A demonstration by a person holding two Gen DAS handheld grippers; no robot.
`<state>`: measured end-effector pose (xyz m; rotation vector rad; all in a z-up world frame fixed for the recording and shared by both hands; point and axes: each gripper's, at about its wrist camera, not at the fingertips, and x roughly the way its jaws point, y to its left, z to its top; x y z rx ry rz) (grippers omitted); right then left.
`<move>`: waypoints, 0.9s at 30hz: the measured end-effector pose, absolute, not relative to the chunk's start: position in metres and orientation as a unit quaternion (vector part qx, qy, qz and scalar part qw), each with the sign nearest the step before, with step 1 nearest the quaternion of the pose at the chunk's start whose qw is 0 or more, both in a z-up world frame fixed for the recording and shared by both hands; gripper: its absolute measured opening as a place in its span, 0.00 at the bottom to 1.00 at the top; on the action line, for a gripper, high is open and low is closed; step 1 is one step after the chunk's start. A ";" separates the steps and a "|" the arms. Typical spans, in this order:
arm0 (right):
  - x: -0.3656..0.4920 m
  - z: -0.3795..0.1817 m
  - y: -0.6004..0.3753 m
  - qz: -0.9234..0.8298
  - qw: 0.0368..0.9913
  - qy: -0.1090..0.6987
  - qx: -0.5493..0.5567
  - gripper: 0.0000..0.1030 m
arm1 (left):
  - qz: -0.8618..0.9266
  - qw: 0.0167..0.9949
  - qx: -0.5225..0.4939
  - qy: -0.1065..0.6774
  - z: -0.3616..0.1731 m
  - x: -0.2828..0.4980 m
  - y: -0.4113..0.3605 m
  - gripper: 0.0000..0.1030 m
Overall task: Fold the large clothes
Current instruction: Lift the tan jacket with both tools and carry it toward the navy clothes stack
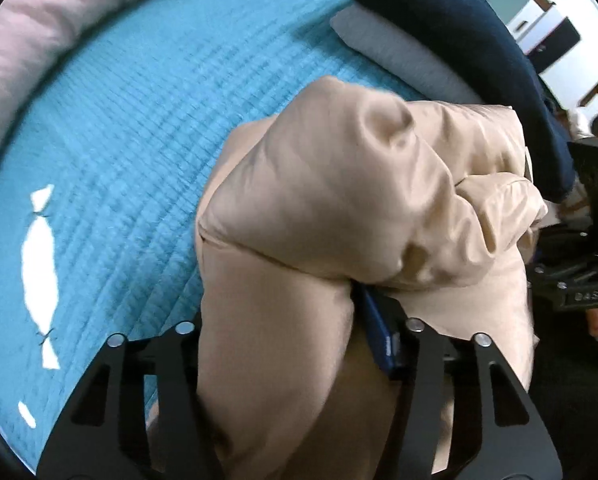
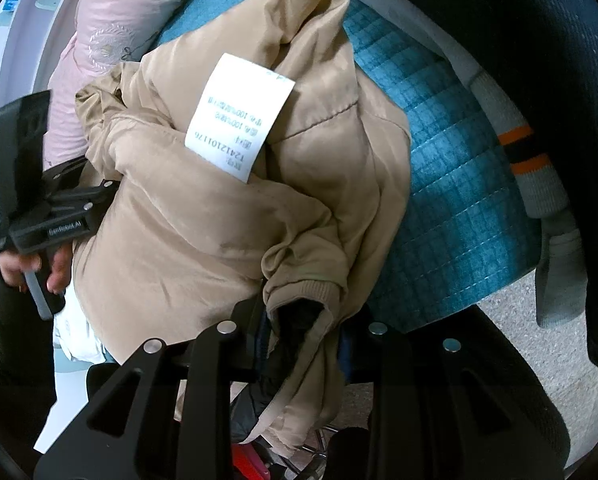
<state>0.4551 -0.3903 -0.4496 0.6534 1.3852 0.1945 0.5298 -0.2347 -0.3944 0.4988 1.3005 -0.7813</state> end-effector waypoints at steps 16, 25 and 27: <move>0.454 -0.442 -0.376 0.071 0.730 0.625 0.265 0.25 | -0.229 0.800 0.316 0.456 -0.394 0.446 -0.255 0.44; 0.451 -0.436 -0.376 0.073 0.736 0.621 0.260 0.25 | -0.242 0.798 0.293 0.469 -0.392 0.466 -0.255 0.43; 0.450 -0.433 -0.375 0.074 0.739 0.619 0.255 0.24 | -0.241 0.798 0.292 0.469 -0.391 0.466 -0.255 0.43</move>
